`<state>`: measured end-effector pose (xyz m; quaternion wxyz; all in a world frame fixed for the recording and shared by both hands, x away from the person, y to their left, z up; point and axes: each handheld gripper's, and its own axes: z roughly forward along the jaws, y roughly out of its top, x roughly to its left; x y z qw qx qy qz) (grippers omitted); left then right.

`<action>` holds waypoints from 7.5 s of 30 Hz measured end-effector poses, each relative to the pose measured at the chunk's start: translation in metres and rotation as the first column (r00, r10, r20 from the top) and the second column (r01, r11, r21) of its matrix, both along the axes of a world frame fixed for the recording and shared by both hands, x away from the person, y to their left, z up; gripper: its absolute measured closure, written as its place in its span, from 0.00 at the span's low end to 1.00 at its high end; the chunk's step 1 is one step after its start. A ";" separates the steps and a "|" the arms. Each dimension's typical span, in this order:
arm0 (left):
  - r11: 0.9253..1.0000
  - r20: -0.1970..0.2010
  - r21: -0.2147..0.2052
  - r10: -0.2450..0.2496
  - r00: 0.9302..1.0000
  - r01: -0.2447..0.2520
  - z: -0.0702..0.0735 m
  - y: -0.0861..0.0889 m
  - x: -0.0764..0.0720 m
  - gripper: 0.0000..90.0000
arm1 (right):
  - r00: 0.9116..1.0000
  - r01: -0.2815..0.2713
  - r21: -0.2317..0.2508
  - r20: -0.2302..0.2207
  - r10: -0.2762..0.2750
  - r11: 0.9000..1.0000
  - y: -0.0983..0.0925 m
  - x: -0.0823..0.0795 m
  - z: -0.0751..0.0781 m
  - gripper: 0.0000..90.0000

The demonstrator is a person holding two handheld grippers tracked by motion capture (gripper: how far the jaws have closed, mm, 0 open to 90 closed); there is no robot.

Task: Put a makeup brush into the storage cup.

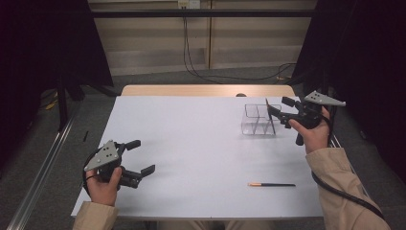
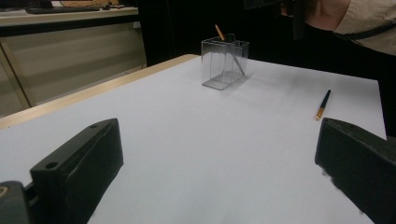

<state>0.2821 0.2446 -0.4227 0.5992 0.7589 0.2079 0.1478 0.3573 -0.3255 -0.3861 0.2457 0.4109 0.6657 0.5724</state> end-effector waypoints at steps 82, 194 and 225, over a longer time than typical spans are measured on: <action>1.000 0.002 0.004 -0.001 1.000 0.001 0.000 -0.001 -0.001 0.01 | 0.975 -0.223 -0.034 -0.017 0.222 0.974 0.018 -0.081 -0.032 0.11; 1.000 0.003 0.007 0.003 1.000 -0.003 0.002 -0.001 -0.001 0.01 | 0.807 -0.534 -0.390 -0.499 0.316 0.750 0.040 -0.087 -0.045 0.15; 1.000 0.004 0.004 0.011 1.000 -0.011 0.001 0.000 -0.001 0.01 | 0.749 -0.621 -0.441 -0.578 0.324 0.648 0.050 -0.084 -0.049 0.26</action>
